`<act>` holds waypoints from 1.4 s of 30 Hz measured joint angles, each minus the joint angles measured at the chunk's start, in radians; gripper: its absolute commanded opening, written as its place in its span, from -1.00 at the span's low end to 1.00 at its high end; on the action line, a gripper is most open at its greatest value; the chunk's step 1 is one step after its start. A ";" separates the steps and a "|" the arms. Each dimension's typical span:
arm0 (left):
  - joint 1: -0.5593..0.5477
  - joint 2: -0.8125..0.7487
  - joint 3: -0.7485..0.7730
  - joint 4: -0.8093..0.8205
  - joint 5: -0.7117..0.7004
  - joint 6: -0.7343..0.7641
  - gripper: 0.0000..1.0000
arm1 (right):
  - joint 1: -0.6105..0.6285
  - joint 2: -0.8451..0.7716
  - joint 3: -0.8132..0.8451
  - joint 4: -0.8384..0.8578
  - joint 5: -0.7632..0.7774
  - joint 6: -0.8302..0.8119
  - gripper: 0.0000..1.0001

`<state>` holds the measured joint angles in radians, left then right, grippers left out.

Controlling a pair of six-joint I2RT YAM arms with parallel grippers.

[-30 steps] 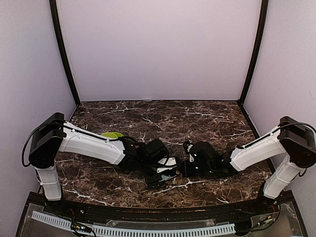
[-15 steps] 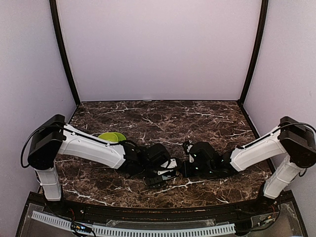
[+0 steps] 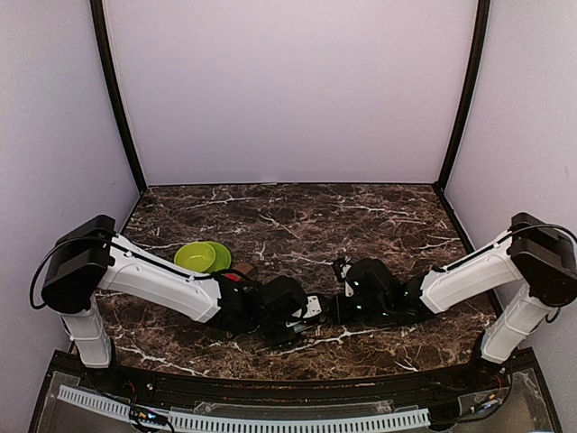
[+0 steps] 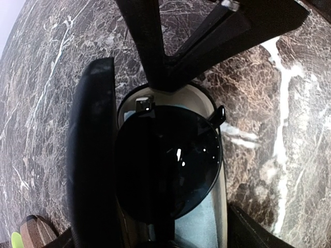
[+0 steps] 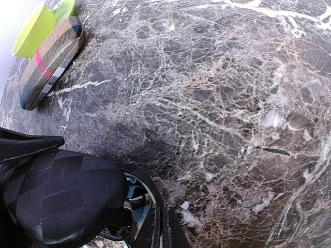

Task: Organize the sunglasses
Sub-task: Close the case with sunglasses at the center of the board.

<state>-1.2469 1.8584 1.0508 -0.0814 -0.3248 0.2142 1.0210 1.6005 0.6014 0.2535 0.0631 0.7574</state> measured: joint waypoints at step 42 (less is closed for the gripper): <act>-0.027 0.068 -0.068 0.304 -0.190 0.041 0.64 | -0.050 0.063 -0.037 0.180 -0.026 0.012 -0.93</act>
<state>-1.2736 1.9259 0.9825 0.2226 -0.5148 0.2550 0.9714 1.6634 0.5644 0.4335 0.0372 0.7692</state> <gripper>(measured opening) 0.847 0.037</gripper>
